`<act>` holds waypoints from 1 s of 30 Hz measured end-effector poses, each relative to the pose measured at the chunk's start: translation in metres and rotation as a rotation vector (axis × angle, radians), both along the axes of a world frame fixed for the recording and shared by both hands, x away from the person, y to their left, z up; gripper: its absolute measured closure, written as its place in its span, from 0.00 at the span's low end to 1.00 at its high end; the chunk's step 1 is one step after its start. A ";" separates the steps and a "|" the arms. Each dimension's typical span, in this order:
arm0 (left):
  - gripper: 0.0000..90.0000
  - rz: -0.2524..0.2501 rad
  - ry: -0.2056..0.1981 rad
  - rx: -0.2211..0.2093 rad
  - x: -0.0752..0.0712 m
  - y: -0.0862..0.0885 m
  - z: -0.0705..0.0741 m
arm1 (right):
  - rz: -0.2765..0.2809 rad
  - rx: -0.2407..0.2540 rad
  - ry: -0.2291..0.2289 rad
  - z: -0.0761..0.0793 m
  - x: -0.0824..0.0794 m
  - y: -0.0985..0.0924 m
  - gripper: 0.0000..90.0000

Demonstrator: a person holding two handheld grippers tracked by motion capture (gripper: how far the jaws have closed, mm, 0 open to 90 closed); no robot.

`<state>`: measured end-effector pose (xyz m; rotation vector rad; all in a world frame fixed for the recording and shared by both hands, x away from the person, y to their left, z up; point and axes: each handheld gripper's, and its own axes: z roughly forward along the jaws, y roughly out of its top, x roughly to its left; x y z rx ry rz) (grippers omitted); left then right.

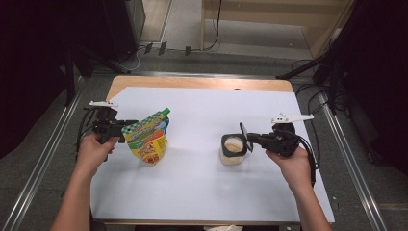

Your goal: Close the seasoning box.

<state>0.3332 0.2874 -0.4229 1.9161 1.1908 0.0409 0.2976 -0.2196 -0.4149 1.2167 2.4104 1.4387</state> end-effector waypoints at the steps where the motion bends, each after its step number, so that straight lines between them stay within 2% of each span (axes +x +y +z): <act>1: 0.46 -0.001 0.000 0.000 0.000 0.000 0.000 | 0.005 -0.001 -0.001 0.000 0.000 0.001 1.00; 13: 0.46 -0.009 0.010 0.007 0.001 -0.002 -0.002 | 0.047 -0.017 0.016 -0.010 -0.001 0.020 1.00; 19: 0.46 -0.011 0.013 0.010 0.001 -0.002 -0.002 | 0.075 -0.046 0.015 -0.016 0.000 0.029 1.00; 24: 0.46 -0.012 0.014 0.009 0.001 -0.002 -0.003 | 0.082 -0.055 0.028 -0.023 0.002 0.034 1.00; 30: 0.46 -0.021 0.019 0.015 0.001 -0.004 -0.004 | 0.085 -0.052 0.025 -0.024 0.001 0.034 1.00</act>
